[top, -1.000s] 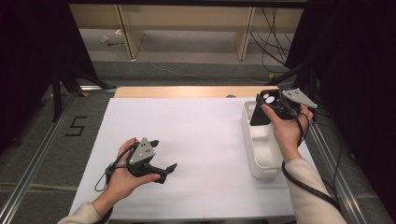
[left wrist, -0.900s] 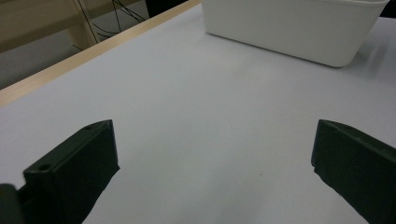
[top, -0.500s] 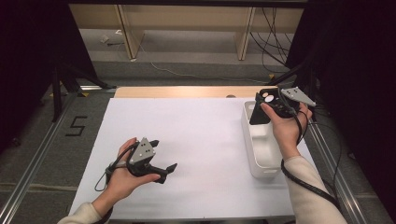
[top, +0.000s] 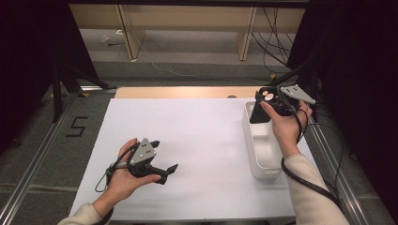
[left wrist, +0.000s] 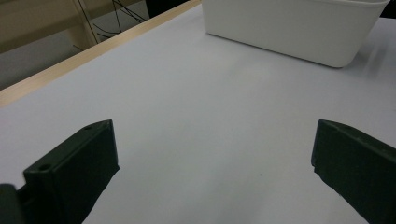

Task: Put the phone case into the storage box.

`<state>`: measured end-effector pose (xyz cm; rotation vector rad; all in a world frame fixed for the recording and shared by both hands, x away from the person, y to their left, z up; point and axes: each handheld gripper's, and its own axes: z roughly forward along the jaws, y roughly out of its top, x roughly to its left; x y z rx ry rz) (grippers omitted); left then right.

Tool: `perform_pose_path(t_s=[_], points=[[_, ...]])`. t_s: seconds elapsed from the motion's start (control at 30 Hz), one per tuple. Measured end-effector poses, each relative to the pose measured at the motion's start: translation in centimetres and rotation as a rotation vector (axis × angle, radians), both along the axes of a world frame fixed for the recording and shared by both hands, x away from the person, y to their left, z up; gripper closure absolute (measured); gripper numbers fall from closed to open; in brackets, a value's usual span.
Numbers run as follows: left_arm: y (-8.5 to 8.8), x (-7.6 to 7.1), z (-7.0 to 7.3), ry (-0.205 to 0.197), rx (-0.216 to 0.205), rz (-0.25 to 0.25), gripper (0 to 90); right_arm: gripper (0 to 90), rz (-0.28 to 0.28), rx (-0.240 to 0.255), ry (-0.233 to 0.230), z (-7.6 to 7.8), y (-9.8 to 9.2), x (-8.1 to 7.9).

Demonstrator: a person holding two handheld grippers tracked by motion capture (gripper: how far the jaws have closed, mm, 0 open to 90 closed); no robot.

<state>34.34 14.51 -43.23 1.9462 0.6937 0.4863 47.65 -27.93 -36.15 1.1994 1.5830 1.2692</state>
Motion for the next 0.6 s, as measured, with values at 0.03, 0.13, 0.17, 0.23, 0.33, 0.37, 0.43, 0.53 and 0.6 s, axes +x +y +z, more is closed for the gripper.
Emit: perform_pose_path(t_s=[0.03, 0.13, 0.17, 0.23, 0.33, 0.37, 0.43, 0.53, 0.6], points=[[0.00, -0.01, 0.01, 0.001, -0.002, 0.001, 0.0, 15.5, 0.000, 0.000, 0.000, 0.00, 0.02, 0.03], [-0.01, 0.00, 0.00, 0.000, 0.000, 0.000, 0.0, 15.5, -0.002, 0.002, 0.001, -0.02, 0.03, 0.15], [-0.02, -0.01, -0.02, 0.002, -0.001, 0.000, 0.0, 15.5, -0.002, 0.000, 0.002, -0.04, 0.04, 0.19], [-0.01, 0.00, 0.00, 0.000, 0.000, -0.001, 0.1, 15.5, -0.003, 0.000, 0.002, -0.04, 0.05, 0.27], [0.00, -0.01, 0.00, 0.002, -0.002, 0.001, 0.0, 15.5, -0.004, 0.000, 0.005, 0.00, 0.06, 0.36], [0.00, 0.00, 0.00, 0.001, -0.001, 0.001, 0.0, 15.6, -0.005, 0.000, 0.007, 0.00, 0.07, 0.38], [-0.01, -0.01, 0.02, 0.001, -0.002, 0.001, 0.0, 15.6, -0.006, 0.002, 0.006, -0.03, 0.06, 0.47], [0.00, -0.01, 0.02, 0.002, -0.003, 0.002, 0.0, 15.5, -0.009, 0.003, 0.007, -0.05, 0.03, 0.58], [0.00, -0.01, 0.01, 0.002, -0.002, 0.001, 0.0, 15.6, -0.009, 0.002, 0.008, -0.08, 0.03, 0.64]])
